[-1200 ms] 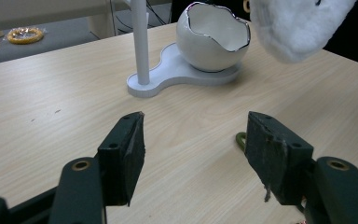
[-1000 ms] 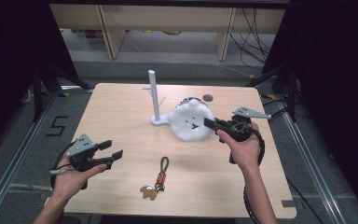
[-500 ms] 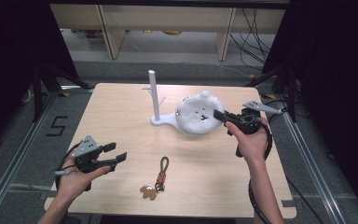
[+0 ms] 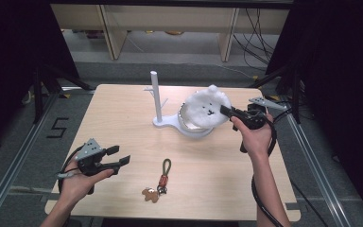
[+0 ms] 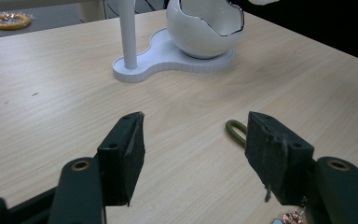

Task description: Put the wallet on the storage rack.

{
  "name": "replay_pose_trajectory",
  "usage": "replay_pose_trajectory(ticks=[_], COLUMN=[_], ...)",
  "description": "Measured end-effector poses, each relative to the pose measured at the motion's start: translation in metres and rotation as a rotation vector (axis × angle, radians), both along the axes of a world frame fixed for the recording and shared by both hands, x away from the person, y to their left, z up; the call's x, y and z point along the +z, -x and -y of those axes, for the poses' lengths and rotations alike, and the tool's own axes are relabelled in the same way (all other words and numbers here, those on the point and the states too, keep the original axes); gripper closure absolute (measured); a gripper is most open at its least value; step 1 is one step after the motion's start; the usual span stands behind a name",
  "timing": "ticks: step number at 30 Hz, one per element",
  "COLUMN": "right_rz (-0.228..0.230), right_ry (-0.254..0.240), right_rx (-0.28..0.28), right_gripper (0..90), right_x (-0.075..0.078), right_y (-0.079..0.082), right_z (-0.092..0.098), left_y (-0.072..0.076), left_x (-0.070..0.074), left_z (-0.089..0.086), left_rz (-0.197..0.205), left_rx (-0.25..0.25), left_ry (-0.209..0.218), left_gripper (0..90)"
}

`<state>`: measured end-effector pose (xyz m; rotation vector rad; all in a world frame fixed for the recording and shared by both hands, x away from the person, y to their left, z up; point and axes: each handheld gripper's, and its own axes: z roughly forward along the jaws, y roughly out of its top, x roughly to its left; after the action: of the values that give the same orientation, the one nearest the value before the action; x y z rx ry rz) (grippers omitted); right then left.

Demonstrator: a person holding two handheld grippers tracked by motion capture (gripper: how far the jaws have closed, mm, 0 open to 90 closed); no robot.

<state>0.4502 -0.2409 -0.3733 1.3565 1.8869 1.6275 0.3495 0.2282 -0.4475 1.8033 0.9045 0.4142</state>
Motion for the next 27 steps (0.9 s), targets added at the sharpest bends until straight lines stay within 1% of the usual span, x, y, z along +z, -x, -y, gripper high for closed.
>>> replay_pose_trajectory(ticks=[1,2,3,4,5,6,7,8,9,10,11,12,13,14,15,17,19,21,22,23,27], right_rz=[0.008,0.008,0.000,-0.012,0.009,-0.013,0.002,0.002,-0.007,-0.004,-0.004,-0.007,-0.012,-0.012,0.004,-0.010,-0.007,-0.014,-0.028,-0.026,-0.028], right_ry=[0.012,0.012,0.007,0.023,0.022,0.016,0.016,0.016,0.020,0.008,0.008,0.027,0.023,0.023,0.017,0.007,0.017,0.012,0.022,0.033,0.035], right_rx=[0.008,0.008,0.001,-0.006,0.006,-0.007,0.003,0.003,-0.013,-0.007,-0.007,-0.002,-0.013,-0.013,-0.011,-0.020,-0.025,-0.029,-0.033,-0.029,-0.038], right_gripper=[77.4,77.4,77.4,77.4,77.4,77.4,77.4,77.4,77.4,77.4,77.4,77.4,77.4,77.4,77.4,77.4,77.3,77.4,77.4,77.3,77.3], right_x=[-0.001,-0.001,-0.001,0.000,-0.001,0.000,-0.001,-0.001,-0.001,-0.003,-0.003,-0.003,-0.003,-0.003,-0.004,-0.004,-0.006,-0.007,-0.007,-0.009,-0.011], right_y=[-0.004,-0.004,-0.005,-0.007,-0.011,-0.011,-0.014,-0.014,-0.015,-0.018,-0.018,-0.020,-0.021,-0.021,-0.022,-0.024,-0.028,-0.029,-0.029,-0.033,-0.035], right_z=[-0.001,-0.001,-0.003,-0.004,-0.005,-0.007,-0.007,-0.007,-0.008,-0.010,-0.010,-0.009,-0.011,-0.011,-0.010,-0.011,-0.010,-0.011,-0.012,-0.012,-0.015], left_y=[0.001,0.001,0.001,0.001,0.001,0.001,0.001,0.001,0.001,0.001,0.001,0.002,0.002,0.001,0.001,0.001,0.002,0.002,0.002,0.002,0.002], left_x=[0.000,0.000,0.000,0.000,0.000,0.000,0.001,0.001,0.001,0.001,0.001,0.002,0.002,0.002,0.002,0.002,0.001,0.001,0.001,0.001,0.002], left_z=[0.001,0.001,0.001,0.002,0.002,0.002,0.003,0.003,0.003,0.004,0.004,0.003,0.003,0.003,0.003,0.003,0.004,0.004,0.004,0.005,0.005], left_rz=[-0.003,-0.003,-0.005,-0.006,-0.006,-0.005,-0.003,-0.002,-0.001,0.001,0.002,-0.002,-0.002,-0.002,0.001,0.001,0.000,0.000,-0.001,-0.001,-0.003], left_rx=[0.006,0.006,0.004,0.001,-0.002,-0.004,-0.005,-0.004,-0.005,-0.009,-0.006,0.002,0.002,0.004,0.003,0.003,0.001,0.002,0.002,-0.001,-0.005], left_ry=[-0.007,-0.007,-0.008,-0.008,-0.009,-0.011,-0.011,-0.010,-0.012,-0.005,-0.009,-0.014,-0.014,-0.014,-0.015,-0.012,-0.011,-0.012,-0.012,-0.010,-0.017], left_gripper=[37.1,37.1,37.1,37.1,37.0,36.9,36.7,36.7,36.6,36.5,36.5,36.4,36.3,36.3,36.3,36.3,36.1,36.0,36.0,35.9,36.0])
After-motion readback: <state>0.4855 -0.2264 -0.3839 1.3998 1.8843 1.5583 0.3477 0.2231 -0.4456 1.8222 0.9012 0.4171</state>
